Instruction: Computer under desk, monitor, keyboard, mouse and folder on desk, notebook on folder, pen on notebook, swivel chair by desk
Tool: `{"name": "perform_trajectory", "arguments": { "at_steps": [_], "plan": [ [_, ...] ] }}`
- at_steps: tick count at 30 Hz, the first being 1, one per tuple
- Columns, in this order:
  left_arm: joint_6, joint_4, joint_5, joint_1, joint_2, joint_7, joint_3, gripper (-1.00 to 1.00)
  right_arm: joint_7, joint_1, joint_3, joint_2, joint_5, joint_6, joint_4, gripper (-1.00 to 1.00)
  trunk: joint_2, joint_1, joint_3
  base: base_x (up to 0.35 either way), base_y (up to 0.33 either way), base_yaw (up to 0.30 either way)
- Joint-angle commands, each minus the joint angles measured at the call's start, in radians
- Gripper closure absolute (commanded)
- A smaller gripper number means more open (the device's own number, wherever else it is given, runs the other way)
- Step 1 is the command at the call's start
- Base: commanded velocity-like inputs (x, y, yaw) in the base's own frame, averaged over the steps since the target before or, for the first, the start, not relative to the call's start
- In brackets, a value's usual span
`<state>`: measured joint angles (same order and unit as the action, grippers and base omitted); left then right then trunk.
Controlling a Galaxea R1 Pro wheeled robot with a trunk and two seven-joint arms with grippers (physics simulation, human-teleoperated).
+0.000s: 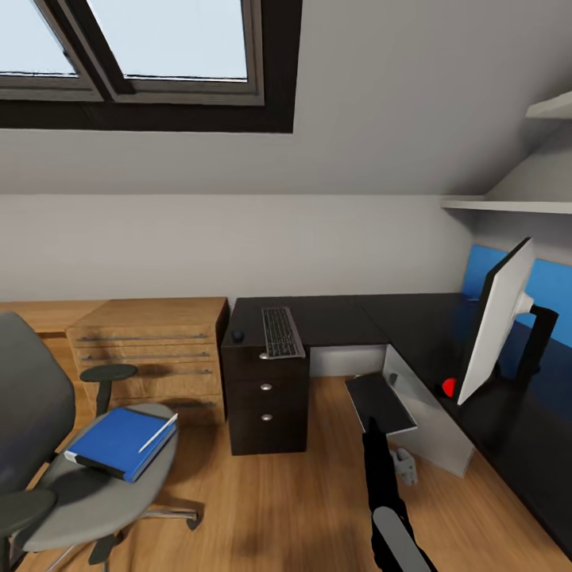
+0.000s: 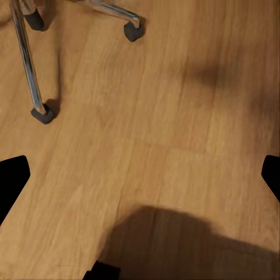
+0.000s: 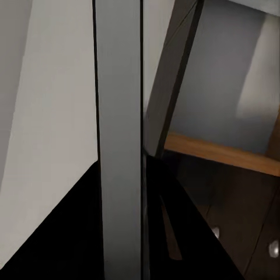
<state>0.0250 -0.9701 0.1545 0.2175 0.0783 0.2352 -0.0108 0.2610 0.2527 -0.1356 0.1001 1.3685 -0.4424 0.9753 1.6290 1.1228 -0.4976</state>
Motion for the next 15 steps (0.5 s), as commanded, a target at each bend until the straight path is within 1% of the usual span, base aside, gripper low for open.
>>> {"name": "perform_trajectory", "arguments": {
  "at_steps": [1,2,11,15],
  "plan": [
    [0.003,0.024,0.008,0.0,0.0,0.004,0.0,-1.0,0.016,0.001,-0.002,0.0,0.009,-0.006,0.0,1.0,0.0,0.001,0.001,0.072,0.0,0.0],
    [0.003,0.027,0.007,0.0,0.0,0.004,0.0,-1.0,0.016,0.001,-0.002,0.0,0.009,-0.007,0.0,1.0,0.0,0.001,0.002,0.046,0.0,0.0],
    [0.004,0.031,0.006,0.0,0.001,0.004,-0.004,-1.0,0.017,0.001,0.0,-0.003,0.009,-0.006,0.0,1.0,-0.063,-0.034,0.041,0.006,0.0,0.0],
    [0.004,0.031,0.007,0.0,0.001,0.004,-0.004,-1.0,0.017,0.001,0.0,-0.004,0.01,-0.006,0.0,1.0,-0.091,-0.049,0.054,0.103,0.0,0.0]
  ]
}}
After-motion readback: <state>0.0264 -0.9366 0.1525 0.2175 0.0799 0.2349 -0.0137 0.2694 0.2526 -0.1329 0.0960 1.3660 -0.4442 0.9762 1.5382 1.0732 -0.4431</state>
